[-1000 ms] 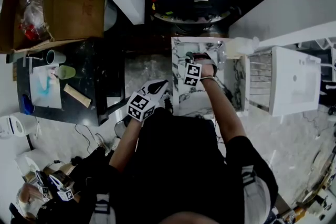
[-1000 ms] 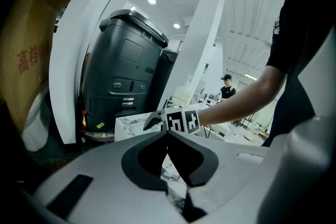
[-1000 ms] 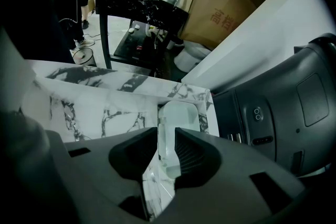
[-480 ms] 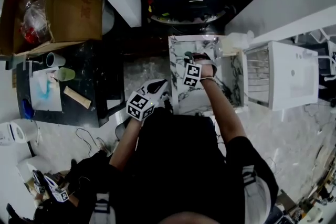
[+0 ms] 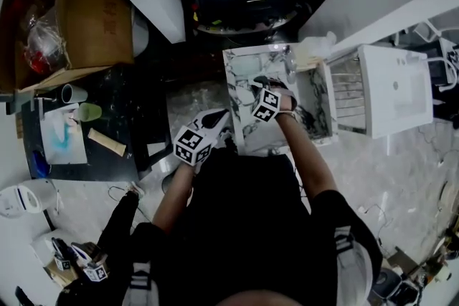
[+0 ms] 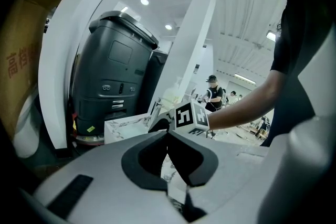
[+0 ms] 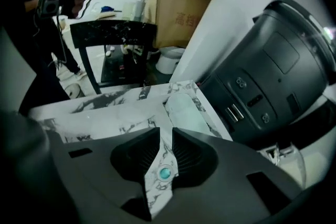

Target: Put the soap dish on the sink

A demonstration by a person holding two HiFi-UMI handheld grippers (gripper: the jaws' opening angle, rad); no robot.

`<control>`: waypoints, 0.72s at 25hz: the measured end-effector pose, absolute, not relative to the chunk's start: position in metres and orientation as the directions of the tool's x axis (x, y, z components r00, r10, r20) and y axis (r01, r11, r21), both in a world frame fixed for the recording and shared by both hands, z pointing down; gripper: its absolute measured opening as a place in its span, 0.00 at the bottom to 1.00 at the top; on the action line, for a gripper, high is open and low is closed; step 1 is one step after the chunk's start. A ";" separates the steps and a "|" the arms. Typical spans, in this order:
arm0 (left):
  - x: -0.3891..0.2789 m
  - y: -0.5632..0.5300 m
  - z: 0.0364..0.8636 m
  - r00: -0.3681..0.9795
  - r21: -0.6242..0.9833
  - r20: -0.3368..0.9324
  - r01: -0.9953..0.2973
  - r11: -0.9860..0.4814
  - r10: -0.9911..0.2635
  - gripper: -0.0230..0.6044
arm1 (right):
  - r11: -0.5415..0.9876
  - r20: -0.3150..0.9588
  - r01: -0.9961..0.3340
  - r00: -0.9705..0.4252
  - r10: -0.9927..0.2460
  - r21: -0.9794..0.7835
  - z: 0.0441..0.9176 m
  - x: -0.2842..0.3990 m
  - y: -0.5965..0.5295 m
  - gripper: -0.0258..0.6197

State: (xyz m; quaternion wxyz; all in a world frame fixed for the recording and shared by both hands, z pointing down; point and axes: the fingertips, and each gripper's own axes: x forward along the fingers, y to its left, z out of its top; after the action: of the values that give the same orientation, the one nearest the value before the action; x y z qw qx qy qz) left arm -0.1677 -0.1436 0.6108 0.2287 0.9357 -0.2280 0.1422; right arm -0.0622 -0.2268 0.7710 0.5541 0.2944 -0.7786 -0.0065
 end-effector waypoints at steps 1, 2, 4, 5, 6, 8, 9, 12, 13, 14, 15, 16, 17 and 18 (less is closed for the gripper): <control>-0.167 -0.144 0.611 0.859 0.366 0.367 -0.486 -0.794 -0.357 0.04 | 0.813 0.856 -0.490 -0.222 -0.466 0.315 0.769 -0.060 -0.225 0.13; -0.167 -0.144 0.611 0.863 0.367 0.364 -0.478 -0.798 -0.350 0.04 | 0.800 0.853 -0.520 -0.229 -0.469 0.301 0.766 -0.058 -0.223 0.12; -0.166 -0.144 0.612 0.871 0.367 0.360 -0.463 -0.807 -0.335 0.04 | 0.781 0.846 -0.557 -0.238 -0.477 0.283 0.760 -0.055 -0.219 0.09; -0.165 -0.144 0.612 0.874 0.367 0.357 -0.455 -0.811 -0.328 0.04 | 0.774 0.842 -0.571 -0.246 -0.480 0.274 0.756 -0.055 -0.217 0.06; -0.165 -0.144 0.612 0.878 0.368 0.354 -0.448 -0.815 -0.322 0.04 | 0.768 0.838 -0.584 -0.255 -0.482 0.264 0.753 -0.054 -0.214 0.05; -0.164 -0.145 0.613 0.884 0.370 0.349 -0.435 -0.821 -0.311 0.04 | 0.752 0.830 -0.614 -0.274 -0.487 0.239 0.748 -0.053 -0.208 0.04; -0.163 -0.145 0.613 0.886 0.370 0.348 -0.429 -0.824 -0.305 0.04 | 0.741 0.823 -0.633 -0.282 -0.492 0.226 0.745 -0.052 -0.206 0.04; -0.163 -0.146 0.614 0.893 0.366 0.350 -0.410 -0.836 -0.284 0.04 | 0.686 0.786 -0.706 -0.319 -0.529 0.175 0.734 -0.051 -0.199 0.03; -0.162 -0.146 0.613 0.895 0.364 0.350 -0.402 -0.840 -0.277 0.04 | 0.665 0.770 -0.731 -0.335 -0.543 0.151 0.729 -0.051 -0.196 0.03; -0.162 -0.146 0.613 0.897 0.362 0.351 -0.395 -0.844 -0.269 0.04 | 0.646 0.756 -0.753 -0.348 -0.554 0.127 0.725 -0.051 -0.192 0.03; -0.162 -0.146 0.613 0.899 0.361 0.351 -0.389 -0.848 -0.263 0.04 | 0.632 0.746 -0.768 -0.359 -0.562 0.107 0.723 -0.050 -0.187 0.03; -0.161 -0.146 0.612 0.900 0.360 0.351 -0.384 -0.850 -0.258 0.04 | 0.622 0.739 -0.778 -0.367 -0.565 0.090 0.722 -0.048 -0.183 0.03; -0.160 -0.146 0.612 0.902 0.358 0.350 -0.379 -0.853 -0.253 0.04 | 0.615 0.733 -0.785 -0.374 -0.568 0.076 0.721 -0.046 -0.179 0.03; -0.159 -0.146 0.613 0.903 0.354 0.352 -0.374 -0.857 -0.249 0.04 | 0.608 0.726 -0.792 -0.382 -0.572 0.062 0.719 -0.045 -0.175 0.03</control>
State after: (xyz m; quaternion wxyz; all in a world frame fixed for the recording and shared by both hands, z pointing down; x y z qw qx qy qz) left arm -0.1589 -0.1459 0.6125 0.2114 0.9521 -0.1635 0.1483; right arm -0.0446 -0.1754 0.7186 0.3674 0.4170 -0.8178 0.1495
